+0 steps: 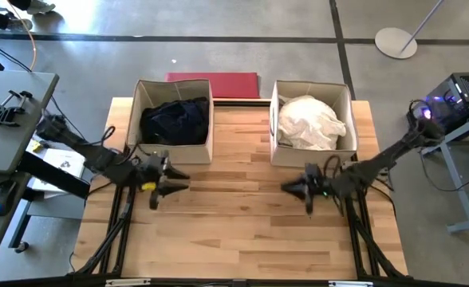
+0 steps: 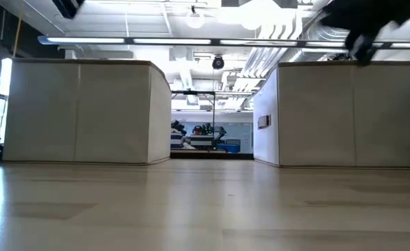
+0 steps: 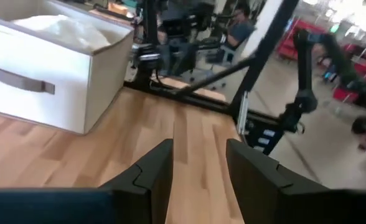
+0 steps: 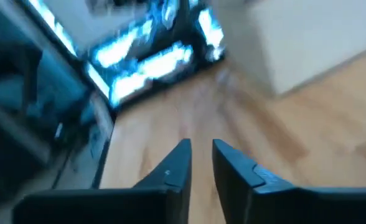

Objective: Sort clothes
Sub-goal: Return to Home Position

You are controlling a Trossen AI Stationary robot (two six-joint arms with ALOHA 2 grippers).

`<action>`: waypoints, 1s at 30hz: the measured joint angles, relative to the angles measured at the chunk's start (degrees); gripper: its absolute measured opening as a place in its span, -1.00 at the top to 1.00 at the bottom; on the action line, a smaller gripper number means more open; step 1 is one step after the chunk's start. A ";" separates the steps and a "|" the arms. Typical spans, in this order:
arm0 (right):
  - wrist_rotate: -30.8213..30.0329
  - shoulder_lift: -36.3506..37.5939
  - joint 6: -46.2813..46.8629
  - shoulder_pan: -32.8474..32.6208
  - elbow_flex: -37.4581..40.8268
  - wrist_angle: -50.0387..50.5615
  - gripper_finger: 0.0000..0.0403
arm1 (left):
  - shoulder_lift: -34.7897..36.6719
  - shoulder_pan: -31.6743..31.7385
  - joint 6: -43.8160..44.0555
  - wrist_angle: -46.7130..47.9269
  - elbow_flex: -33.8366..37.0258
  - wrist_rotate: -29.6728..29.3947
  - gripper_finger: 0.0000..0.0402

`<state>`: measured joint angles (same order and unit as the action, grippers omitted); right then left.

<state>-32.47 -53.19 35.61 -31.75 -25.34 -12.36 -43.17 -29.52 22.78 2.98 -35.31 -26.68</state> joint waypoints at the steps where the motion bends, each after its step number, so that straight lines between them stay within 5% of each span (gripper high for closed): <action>1: 2.05 0.03 -2.17 3.16 2.36 -5.71 0.78 | 0.05 2.52 -0.04 -2.21 1.32 3.06 0.32; 5: 19.39 1.13 -10.13 16.19 5.51 -14.85 0.93 | 2.04 12.22 -0.98 -6.08 5.11 14.83 0.39; 13: 22.71 11.64 -20.09 30.46 5.55 -8.86 0.99 | 13.61 23.40 -7.97 -1.28 10.16 21.75 0.57; 21: 20.23 22.96 -25.41 27.71 5.60 -2.58 1.00 | 26.54 19.63 -9.21 0.22 16.66 24.30 0.90; 30: 20.08 22.75 -23.03 17.23 5.60 0.92 1.00 | 28.04 15.36 -8.28 -13.24 30.38 19.69 1.00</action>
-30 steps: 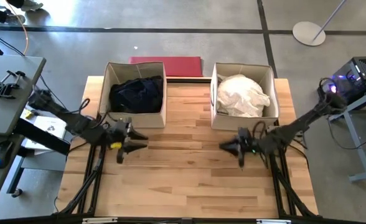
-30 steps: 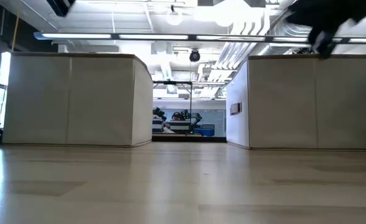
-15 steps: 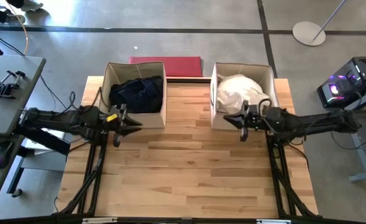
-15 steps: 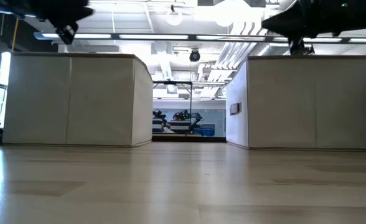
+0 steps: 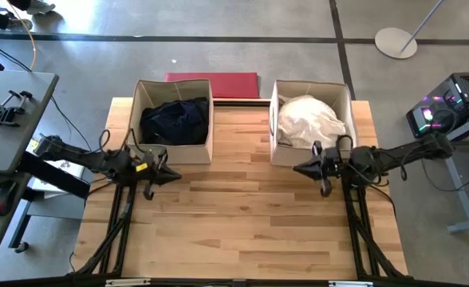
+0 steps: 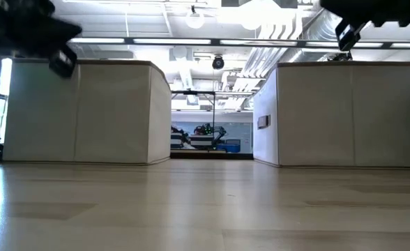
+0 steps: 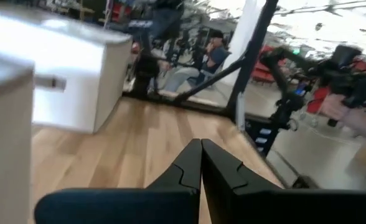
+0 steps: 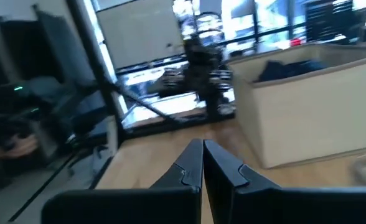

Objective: Sort clothes
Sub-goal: Return to Home Position

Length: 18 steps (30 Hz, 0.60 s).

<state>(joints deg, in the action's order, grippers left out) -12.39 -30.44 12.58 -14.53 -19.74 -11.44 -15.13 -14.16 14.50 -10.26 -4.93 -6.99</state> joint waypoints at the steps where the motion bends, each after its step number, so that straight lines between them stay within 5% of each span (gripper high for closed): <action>1: -0.60 -0.15 0.00 -1.45 0.35 -0.26 1.00 | 0.10 0.42 0.23 -0.36 1.04 -0.03 1.00; 8: -3.20 3.71 0.34 -7.13 17.68 -23.55 1.00 | 1.46 4.84 -2.69 -1.42 3.30 0.90 1.00; 12: -5.84 6.59 1.63 -5.70 18.41 -17.91 1.00 | 2.87 8.18 -5.81 -1.39 3.30 3.85 1.00; 18: 8.94 8.83 2.39 4.27 17.83 -15.05 1.00 | 5.02 16.31 -6.66 -0.81 3.28 12.57 1.00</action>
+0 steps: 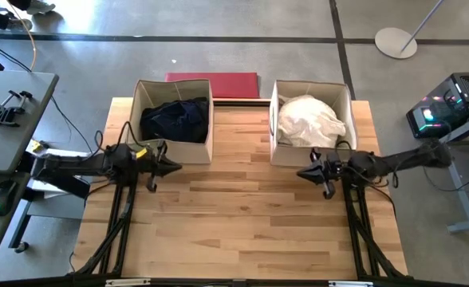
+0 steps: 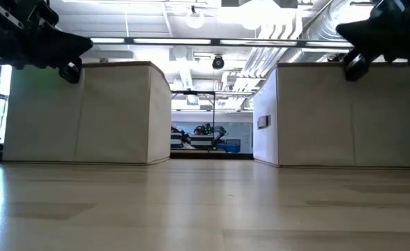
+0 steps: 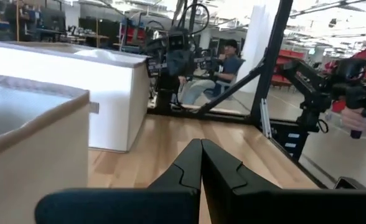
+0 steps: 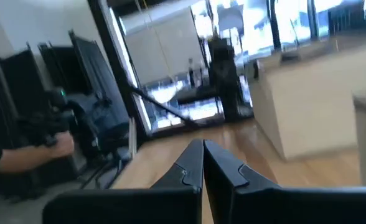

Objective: Sort clothes
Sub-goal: Return to Home Position

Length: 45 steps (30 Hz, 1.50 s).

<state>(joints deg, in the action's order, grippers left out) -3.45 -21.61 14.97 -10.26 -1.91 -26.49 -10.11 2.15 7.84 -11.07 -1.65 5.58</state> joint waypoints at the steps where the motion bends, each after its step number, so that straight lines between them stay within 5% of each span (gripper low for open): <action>1: 2.58 0.40 0.64 2.38 0.00 1.70 1.00 | 0.07 1.50 -0.01 0.28 0.00 1.36 1.00; 8: 17.12 4.81 -1.99 14.18 1.34 5.24 1.00 | 2.85 12.19 -0.26 8.71 -0.02 9.61 1.00; 14: 15.91 8.27 -5.71 16.05 1.33 15.36 1.00 | 4.85 15.73 -2.93 10.84 -0.02 12.56 1.00; 24: 12.47 9.13 -8.39 13.79 1.33 15.96 1.00 | 4.84 15.80 -7.19 10.97 -0.02 10.45 1.00; 28: 16.84 14.17 -2.92 13.96 1.33 19.14 1.00 | 4.90 15.80 -5.38 10.82 -0.02 10.28 1.00; 34: 15.43 21.60 -3.38 14.62 -1.71 28.63 1.00 | 4.91 15.80 -5.08 10.80 -0.02 9.89 1.00; 45: 6.60 20.67 -4.49 14.75 -1.70 34.44 1.00 | 2.17 15.64 -7.35 10.84 -0.09 10.31 1.00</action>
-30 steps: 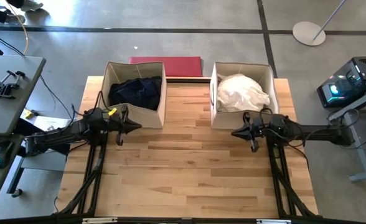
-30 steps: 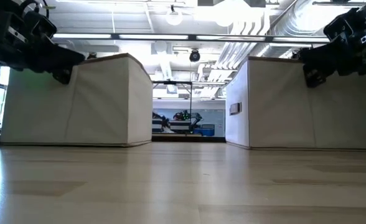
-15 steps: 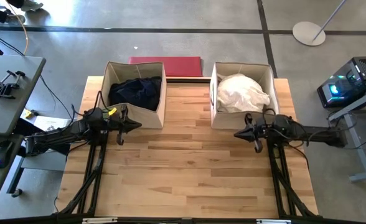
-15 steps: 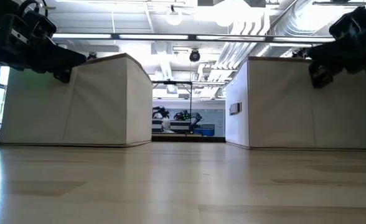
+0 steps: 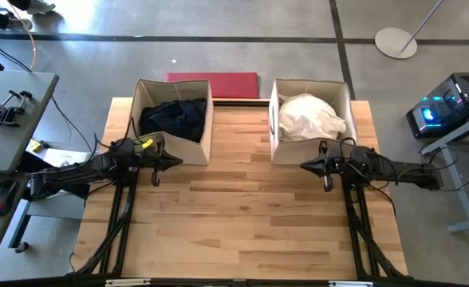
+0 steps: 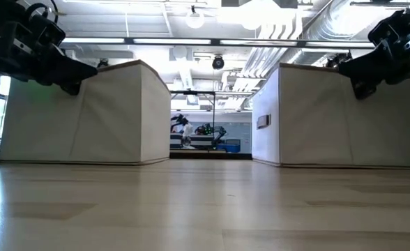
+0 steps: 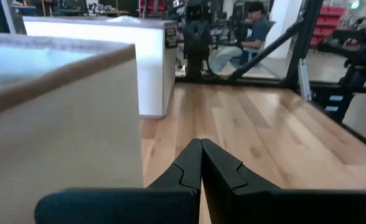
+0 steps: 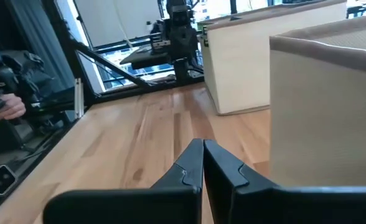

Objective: Sort clothes
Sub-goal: Return to Home Position

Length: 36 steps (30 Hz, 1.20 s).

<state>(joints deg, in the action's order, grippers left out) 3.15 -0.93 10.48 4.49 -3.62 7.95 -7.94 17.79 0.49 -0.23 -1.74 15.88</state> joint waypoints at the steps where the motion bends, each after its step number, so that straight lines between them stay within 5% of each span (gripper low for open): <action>1: -0.24 -0.19 -0.05 0.00 0.00 -0.04 1.00 | -0.67 -0.01 -0.34 0.03 0.00 -0.31 1.00; 20: -0.34 -0.21 -0.19 0.00 0.00 -0.03 1.00 | -3.36 -0.13 -1.18 0.03 0.00 -0.90 1.00; 28: -0.01 -0.26 -0.09 0.00 0.00 -0.09 1.00 | 7.79 -9.61 -0.02 -0.04 0.17 -1.94 1.00; 36: 0.31 -0.60 -0.09 0.02 0.00 -0.26 1.00 | 7.71 -10.31 0.41 -5.87 1.08 -1.58 1.00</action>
<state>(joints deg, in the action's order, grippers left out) 3.46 -1.53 10.39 4.51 -3.62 7.69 -0.23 7.48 0.90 -6.11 -0.66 14.31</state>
